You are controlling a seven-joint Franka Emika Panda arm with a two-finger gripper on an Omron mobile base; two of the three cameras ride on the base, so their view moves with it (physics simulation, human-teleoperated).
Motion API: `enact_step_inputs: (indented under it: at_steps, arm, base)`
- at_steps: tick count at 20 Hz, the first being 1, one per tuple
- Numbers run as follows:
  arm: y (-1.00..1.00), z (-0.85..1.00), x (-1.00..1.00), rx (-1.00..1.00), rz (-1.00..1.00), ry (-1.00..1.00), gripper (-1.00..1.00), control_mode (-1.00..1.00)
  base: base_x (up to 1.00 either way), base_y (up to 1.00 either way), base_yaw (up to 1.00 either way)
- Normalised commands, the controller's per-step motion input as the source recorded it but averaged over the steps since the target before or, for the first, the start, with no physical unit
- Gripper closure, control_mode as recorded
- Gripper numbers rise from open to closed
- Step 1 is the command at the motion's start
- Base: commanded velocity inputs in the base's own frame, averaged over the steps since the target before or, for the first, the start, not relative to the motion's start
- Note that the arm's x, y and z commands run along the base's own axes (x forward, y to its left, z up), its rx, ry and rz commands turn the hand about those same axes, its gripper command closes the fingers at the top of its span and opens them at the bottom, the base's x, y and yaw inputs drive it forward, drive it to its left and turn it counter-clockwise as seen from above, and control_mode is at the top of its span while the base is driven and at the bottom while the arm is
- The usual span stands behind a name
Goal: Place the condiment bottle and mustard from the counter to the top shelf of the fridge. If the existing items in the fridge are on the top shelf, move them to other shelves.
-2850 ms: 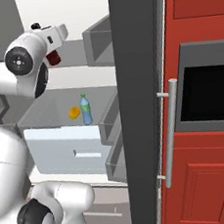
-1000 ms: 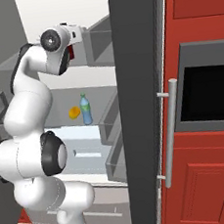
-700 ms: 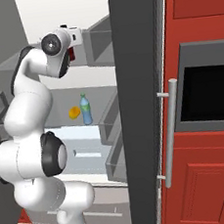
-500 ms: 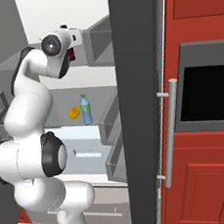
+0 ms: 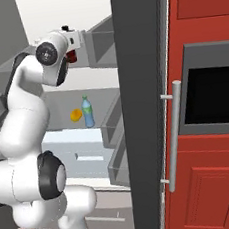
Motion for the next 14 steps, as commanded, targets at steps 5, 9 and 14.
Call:
enact_step_inputs:
  at_steps: [5,9,14]
  arm:
    - [0.0,0.36,-1.0,0.03,-0.17,-0.03,-1.0,-1.0]
    - [0.0,0.45,-1.0,0.09,-0.23,0.03,-1.0,-1.0]
    - [0.0,0.43,-1.0,0.19,-0.24,0.25,-1.0,-1.0]
  base:
    - [0.0,0.0,0.0]
    - [0.0,0.0,0.0]
    - [0.0,0.0,0.0]
